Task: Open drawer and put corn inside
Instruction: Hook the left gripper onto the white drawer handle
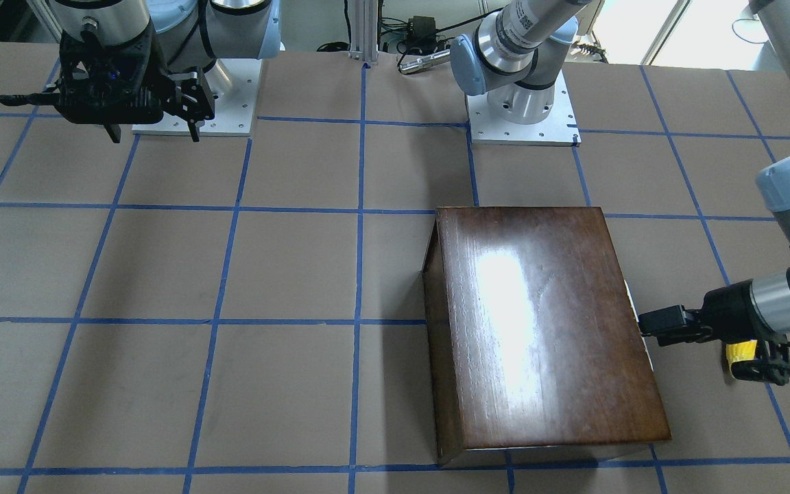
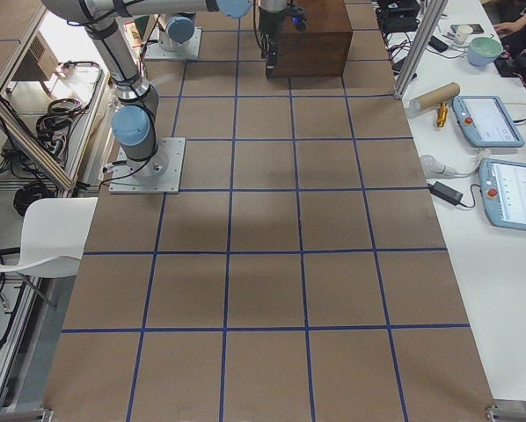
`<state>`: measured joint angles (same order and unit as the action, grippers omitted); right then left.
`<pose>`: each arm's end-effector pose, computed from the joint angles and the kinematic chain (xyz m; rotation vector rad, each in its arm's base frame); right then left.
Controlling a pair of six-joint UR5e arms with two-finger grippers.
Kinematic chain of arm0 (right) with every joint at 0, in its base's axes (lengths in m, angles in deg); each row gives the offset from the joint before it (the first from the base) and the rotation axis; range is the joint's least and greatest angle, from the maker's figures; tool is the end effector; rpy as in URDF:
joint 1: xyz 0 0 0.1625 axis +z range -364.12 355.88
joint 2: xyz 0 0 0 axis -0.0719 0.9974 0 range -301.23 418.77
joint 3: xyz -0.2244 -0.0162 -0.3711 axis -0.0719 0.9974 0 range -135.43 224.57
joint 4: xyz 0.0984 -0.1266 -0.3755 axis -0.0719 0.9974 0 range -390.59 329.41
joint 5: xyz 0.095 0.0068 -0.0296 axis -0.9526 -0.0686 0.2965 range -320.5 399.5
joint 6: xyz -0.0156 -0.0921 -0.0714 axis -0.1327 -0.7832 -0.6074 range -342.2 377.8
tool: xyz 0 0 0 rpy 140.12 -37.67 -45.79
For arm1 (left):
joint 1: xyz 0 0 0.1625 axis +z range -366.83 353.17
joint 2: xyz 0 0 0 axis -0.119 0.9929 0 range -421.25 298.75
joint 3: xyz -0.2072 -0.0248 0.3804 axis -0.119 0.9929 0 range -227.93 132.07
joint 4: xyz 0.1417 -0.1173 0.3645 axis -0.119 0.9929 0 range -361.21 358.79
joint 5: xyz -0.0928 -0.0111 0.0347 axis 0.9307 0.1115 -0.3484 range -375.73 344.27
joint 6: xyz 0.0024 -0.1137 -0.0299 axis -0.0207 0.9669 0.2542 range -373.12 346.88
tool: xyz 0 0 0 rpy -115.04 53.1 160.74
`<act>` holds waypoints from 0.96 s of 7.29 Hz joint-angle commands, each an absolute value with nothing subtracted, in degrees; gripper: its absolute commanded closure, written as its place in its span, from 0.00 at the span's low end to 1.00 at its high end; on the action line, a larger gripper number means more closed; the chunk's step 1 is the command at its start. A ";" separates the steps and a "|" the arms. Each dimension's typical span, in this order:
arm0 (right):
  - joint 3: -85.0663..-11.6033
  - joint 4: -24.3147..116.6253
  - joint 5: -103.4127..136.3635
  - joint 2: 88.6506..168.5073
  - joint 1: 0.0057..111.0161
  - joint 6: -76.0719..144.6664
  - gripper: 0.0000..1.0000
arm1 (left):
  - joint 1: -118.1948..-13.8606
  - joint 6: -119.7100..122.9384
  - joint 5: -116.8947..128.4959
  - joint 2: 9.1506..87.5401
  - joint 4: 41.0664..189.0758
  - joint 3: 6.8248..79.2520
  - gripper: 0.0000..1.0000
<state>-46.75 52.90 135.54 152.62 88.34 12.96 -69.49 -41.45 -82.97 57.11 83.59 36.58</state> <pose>0.1402 -0.4422 0.4890 0.1989 -3.0291 -0.1088 0.1277 -0.6362 0.2608 0.0599 -2.6480 -0.1148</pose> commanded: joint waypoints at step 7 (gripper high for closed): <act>-46.75 52.90 135.56 152.64 88.34 12.96 0.00 | -68.36 -41.50 -87.27 58.72 82.90 35.65 0.00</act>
